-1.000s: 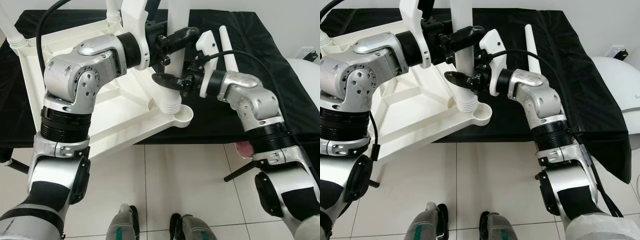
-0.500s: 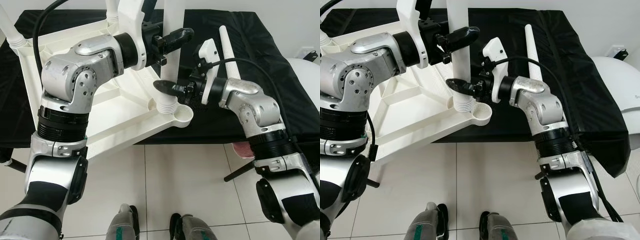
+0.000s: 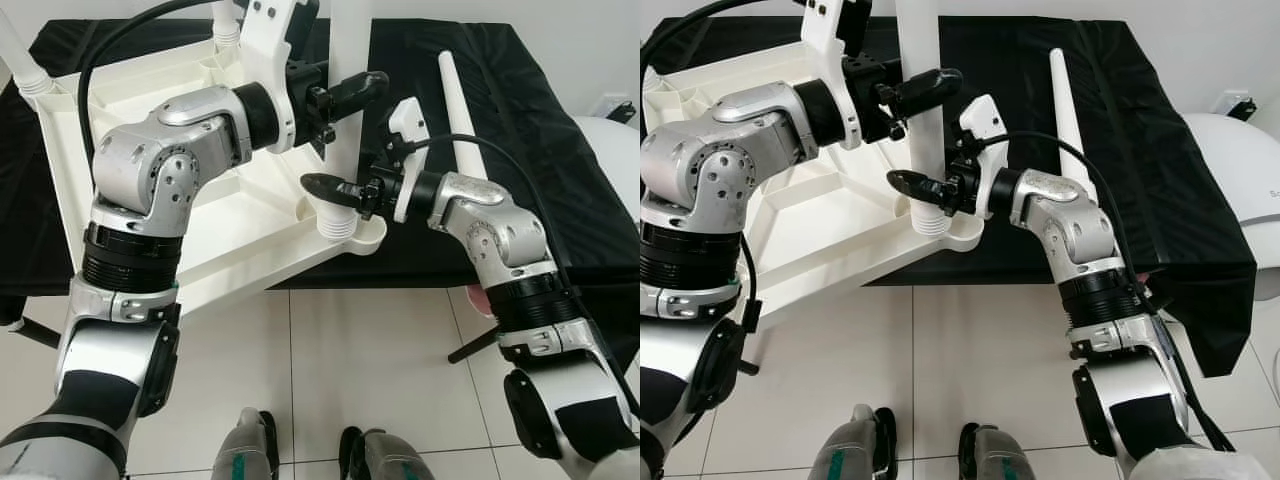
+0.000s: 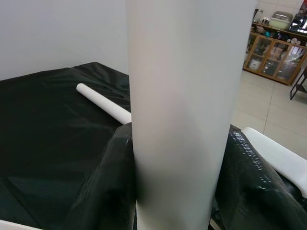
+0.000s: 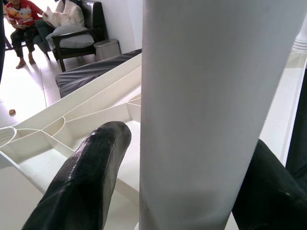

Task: Building children table

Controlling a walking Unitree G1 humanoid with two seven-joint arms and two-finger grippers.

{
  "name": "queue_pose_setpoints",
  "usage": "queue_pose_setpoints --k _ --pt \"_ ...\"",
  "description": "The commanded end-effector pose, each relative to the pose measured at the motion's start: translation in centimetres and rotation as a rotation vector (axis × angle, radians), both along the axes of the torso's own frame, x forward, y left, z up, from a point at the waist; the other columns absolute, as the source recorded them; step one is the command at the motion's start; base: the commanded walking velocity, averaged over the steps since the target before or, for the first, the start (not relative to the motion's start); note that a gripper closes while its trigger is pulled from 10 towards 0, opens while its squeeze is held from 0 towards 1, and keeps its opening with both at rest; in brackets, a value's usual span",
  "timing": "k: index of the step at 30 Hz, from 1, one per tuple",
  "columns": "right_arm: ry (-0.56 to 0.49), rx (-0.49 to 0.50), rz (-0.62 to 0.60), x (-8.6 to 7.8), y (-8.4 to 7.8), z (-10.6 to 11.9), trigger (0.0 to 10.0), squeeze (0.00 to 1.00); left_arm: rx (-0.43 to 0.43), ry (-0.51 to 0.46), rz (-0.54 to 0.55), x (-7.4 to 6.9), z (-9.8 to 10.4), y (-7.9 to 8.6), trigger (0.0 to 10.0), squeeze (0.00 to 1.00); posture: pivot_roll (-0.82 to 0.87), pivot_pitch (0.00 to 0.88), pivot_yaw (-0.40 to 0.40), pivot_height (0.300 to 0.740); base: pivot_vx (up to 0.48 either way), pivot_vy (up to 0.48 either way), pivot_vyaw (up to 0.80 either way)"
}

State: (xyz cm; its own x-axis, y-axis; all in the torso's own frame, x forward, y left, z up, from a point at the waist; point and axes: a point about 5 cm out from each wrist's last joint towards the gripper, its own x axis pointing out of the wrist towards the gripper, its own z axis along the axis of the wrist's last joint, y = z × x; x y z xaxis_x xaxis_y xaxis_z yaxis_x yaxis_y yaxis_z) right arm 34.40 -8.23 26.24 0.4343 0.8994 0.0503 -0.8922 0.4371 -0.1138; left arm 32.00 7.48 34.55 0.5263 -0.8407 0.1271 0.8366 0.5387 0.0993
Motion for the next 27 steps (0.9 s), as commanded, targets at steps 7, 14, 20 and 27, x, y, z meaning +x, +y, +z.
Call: queue_pose_setpoints --k 7,14,20,27 --pt "0.032 -0.008 0.009 -0.09 -0.16 -0.4 3.8 0.0 0.01 -0.041 -0.097 -0.78 0.7 -0.61 10.0 0.0 -0.01 0.174 -0.047 0.74 0.0 0.0 0.0" --pt "0.034 -0.022 0.007 0.04 -0.28 -0.48 10.0 0.0 0.014 -0.05 -0.104 -0.93 0.91 -0.69 10.0 0.0 -0.01 0.172 -0.047 0.74 0.0 0.0 0.0" --pt "0.04 -0.015 0.008 0.08 -0.1 -0.58 10.0 0.0 0.013 -0.056 -0.109 -1.01 1.03 -0.81 10.0 0.0 -0.01 0.166 -0.046 0.74 0.0 0.0 0.0" --pt "0.058 0.014 0.017 -0.05 0.04 -0.48 0.0 0.0 0.015 -0.061 -0.114 -1.12 1.18 -0.93 10.0 0.0 -0.01 0.167 -0.046 0.74 0.0 0.0 0.0"
